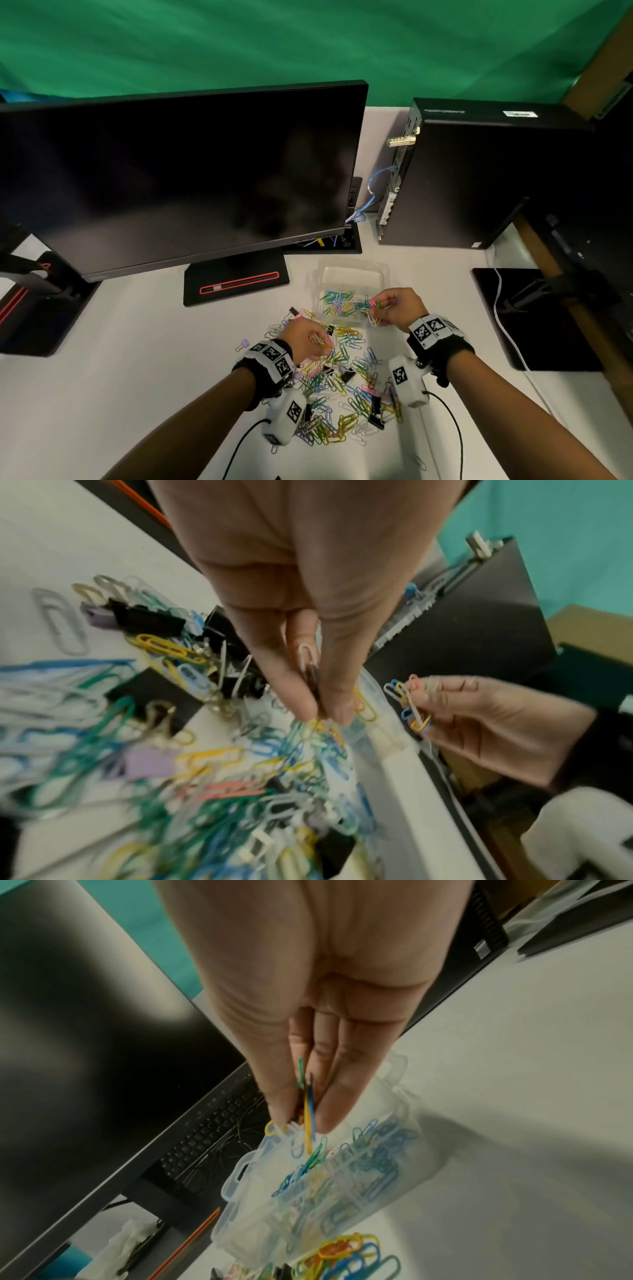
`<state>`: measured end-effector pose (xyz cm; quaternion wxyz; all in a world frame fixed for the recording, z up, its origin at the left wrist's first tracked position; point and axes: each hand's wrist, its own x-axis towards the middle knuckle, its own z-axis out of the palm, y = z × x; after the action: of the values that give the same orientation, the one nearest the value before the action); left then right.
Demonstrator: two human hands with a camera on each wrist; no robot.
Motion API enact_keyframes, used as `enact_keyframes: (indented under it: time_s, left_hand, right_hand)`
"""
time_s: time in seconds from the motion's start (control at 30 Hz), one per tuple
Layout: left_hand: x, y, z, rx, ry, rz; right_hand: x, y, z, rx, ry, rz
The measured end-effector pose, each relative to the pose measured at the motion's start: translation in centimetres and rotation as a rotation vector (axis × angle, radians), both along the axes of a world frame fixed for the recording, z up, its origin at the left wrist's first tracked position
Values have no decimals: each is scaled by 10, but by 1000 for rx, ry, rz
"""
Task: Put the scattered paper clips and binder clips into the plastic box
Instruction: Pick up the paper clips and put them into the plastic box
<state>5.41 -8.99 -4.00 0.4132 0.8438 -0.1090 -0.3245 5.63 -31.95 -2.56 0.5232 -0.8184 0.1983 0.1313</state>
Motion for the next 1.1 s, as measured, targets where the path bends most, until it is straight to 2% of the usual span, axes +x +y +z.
enact_keyframes:
  time_s: [0.2, 0.37, 0.5, 0.67, 0.73, 0.83, 0.9, 1.03, 1.1]
  left_hand:
    - [22, -6, 14, -212, 105, 168]
    - [46, -24, 24, -355, 130, 230]
    - [60, -39, 17, -338, 126, 221]
    - [75, -50, -1, -230, 92, 158]
    - [78, -54, -7, -287, 119, 157]
    - [81, -59, -11, -201, 38, 75]
    - [82, -58, -14, -208, -17, 19]
    - [77, -56, -6, -91, -190, -86]
    - [71, -54, 3, -128, -213, -81]
  right_hand:
    - [9, -2, -4, 57, -25, -117]
    - [22, -4, -10, -41, -10, -80]
    - [27, -2, -10, -141, -13, 96]
    - [31, -2, -12, -228, -30, 217]
    - [33, -2, -10, -268, -40, 278]
    - [33, -2, -7, -292, -87, 326]
    - [31, -2, -6, -297, -117, 349]
    - [22, -1, -3, -332, -191, 450]
    - [15, 0, 1, -371, -243, 491]
